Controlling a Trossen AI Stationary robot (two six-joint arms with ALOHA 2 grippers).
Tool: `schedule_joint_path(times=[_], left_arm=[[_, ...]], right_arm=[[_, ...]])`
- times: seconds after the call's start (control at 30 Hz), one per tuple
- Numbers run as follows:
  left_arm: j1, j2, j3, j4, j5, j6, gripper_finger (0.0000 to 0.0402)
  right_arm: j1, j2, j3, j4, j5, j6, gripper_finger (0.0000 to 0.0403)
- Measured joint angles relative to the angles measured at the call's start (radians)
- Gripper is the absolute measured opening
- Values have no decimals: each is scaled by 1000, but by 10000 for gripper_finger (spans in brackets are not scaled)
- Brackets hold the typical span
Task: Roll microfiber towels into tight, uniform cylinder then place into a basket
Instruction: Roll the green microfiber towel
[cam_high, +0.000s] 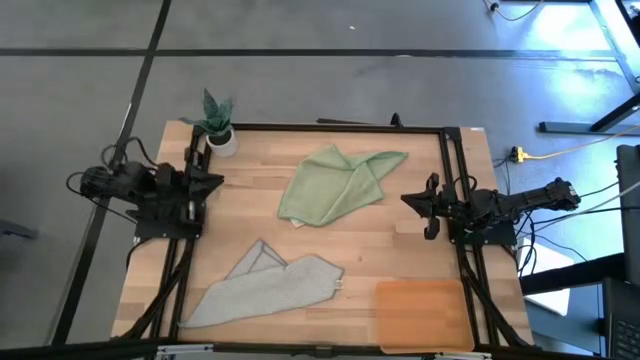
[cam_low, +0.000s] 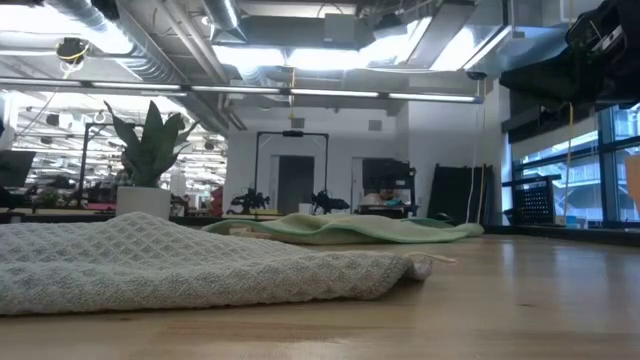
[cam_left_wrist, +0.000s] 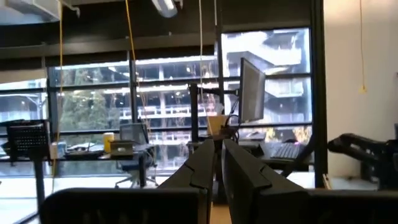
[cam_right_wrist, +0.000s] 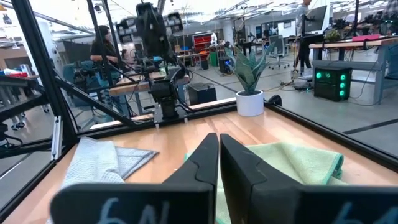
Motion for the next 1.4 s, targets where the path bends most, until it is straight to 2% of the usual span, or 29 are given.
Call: schedule_joint_path(times=[0.13,0.37,0.53,0.63,0.77,0.97,1.07,1.4], left_arm=[[0,159,169,-191,-41,-4,25],[0,472,416,-457,-224,-11,25],[30,582,554,-611,-254,-108,25],[62,626,605,-694,-243,-164,25],[116,686,633,-725,-193,-186,25],[206,749,634,-735,-91,-245,25],[214,762,634,-734,-83,-294,25],[213,783,634,-705,-36,-279,24]], right_arm=[[0,0,0,0,0,-25,19],[0,1,26,2,0,-62,19],[0,1,130,-40,-47,-275,19],[0,8,232,-154,-5,-338,19],[0,48,384,-344,73,-334,19],[0,124,534,-487,79,-311,19],[0,147,562,-501,78,-309,19],[0,154,565,-508,78,-260,19]])
